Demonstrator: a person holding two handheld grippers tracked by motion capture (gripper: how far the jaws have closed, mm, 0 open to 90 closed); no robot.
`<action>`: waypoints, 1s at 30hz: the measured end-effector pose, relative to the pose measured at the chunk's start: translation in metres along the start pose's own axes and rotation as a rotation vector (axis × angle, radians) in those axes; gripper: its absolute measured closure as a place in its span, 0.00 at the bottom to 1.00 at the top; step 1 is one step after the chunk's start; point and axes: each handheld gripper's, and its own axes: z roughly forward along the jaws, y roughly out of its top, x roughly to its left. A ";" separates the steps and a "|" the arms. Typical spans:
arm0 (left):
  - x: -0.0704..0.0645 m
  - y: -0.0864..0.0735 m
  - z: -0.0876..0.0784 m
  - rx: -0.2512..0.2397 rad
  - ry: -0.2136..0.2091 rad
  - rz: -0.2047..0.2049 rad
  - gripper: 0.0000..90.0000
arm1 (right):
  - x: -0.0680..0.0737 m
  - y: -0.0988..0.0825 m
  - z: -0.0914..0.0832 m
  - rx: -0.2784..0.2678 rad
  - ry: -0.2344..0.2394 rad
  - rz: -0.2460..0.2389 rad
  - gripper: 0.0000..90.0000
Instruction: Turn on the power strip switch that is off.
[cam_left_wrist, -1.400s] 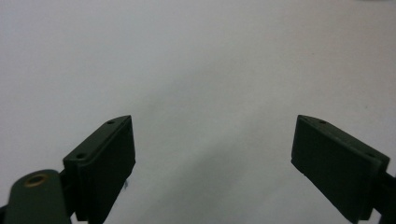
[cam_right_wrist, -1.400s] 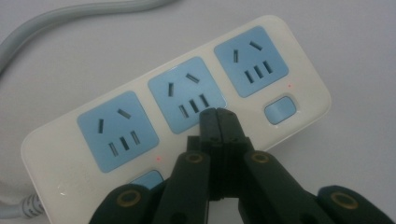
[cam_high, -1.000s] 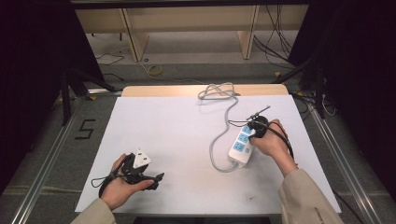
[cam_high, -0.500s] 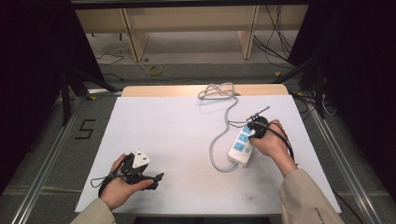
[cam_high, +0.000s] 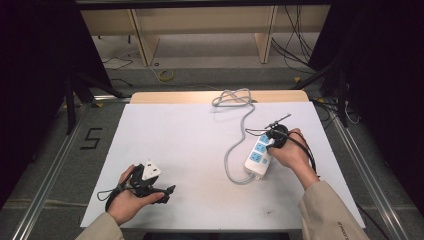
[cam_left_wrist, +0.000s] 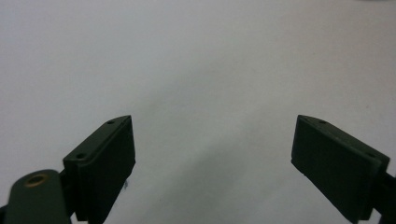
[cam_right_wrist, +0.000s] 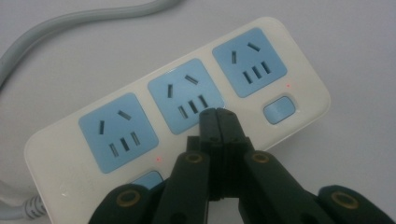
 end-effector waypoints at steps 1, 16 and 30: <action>0.000 0.000 0.000 0.000 0.000 0.000 0.15 | 0.000 0.000 0.000 -0.001 0.001 0.002 1.00; 0.000 0.000 0.001 -0.001 -0.001 -0.003 0.15 | -0.001 0.000 -0.004 0.004 -0.002 -0.001 0.95; 0.000 0.000 0.000 0.001 0.000 -0.001 0.15 | -0.003 -0.003 -0.010 -0.023 0.010 0.028 0.87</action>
